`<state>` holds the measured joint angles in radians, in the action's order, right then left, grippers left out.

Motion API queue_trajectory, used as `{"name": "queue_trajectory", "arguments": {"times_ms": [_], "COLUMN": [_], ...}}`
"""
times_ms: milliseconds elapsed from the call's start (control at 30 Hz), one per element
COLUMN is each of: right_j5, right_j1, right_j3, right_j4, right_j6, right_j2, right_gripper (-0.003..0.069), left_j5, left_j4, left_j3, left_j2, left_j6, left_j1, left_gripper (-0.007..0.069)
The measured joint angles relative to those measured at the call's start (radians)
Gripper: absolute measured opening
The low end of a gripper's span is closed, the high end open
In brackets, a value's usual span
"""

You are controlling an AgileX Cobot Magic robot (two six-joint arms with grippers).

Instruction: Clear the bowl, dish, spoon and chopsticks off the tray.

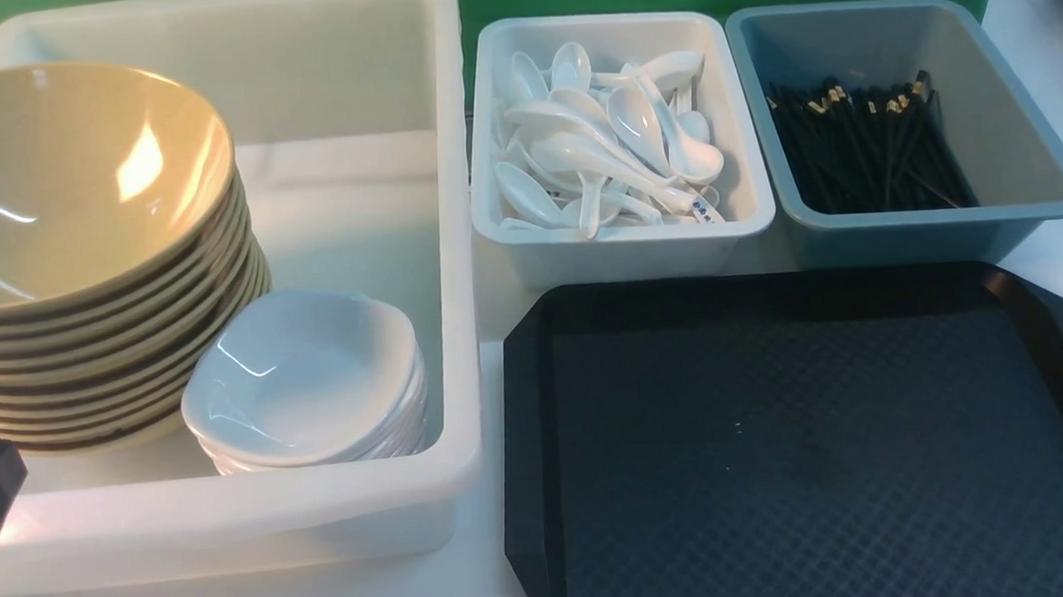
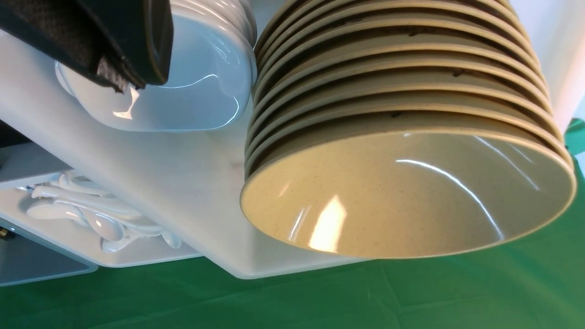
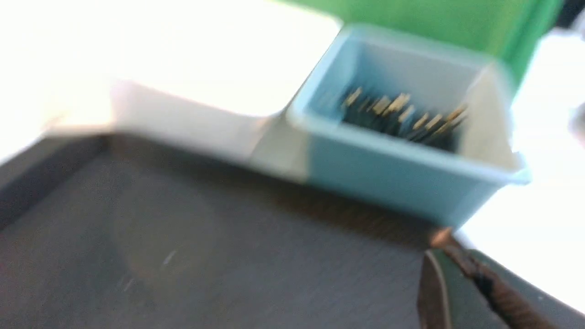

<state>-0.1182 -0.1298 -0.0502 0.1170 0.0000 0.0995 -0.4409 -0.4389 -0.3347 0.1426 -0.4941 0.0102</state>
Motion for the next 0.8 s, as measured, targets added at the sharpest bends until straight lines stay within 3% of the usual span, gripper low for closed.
{"name": "queue_trajectory", "arguments": {"times_ms": [167,333,800], "right_j5": [0.020,-0.088,-0.173], "right_j1": [0.116,0.166,0.170], "right_j3": [0.077,0.078,0.078], "right_j4": [-0.020,-0.024,-0.028], "right_j6": [0.013,0.021,0.033], "right_j2": [-0.107,-0.083,-0.080], "right_gripper": [0.0042,0.0044,0.0059], "left_j5": [-0.002,-0.001,-0.001], "left_j4": [-0.002,-0.002,-0.002], "left_j3": [0.001,0.001,0.001], "left_j2": [0.000,0.000,0.000], "left_j6": [0.000,0.000,0.000], "left_j1": [0.000,0.000,0.000], "left_gripper": [-0.0011,-0.0011,-0.0011]}}
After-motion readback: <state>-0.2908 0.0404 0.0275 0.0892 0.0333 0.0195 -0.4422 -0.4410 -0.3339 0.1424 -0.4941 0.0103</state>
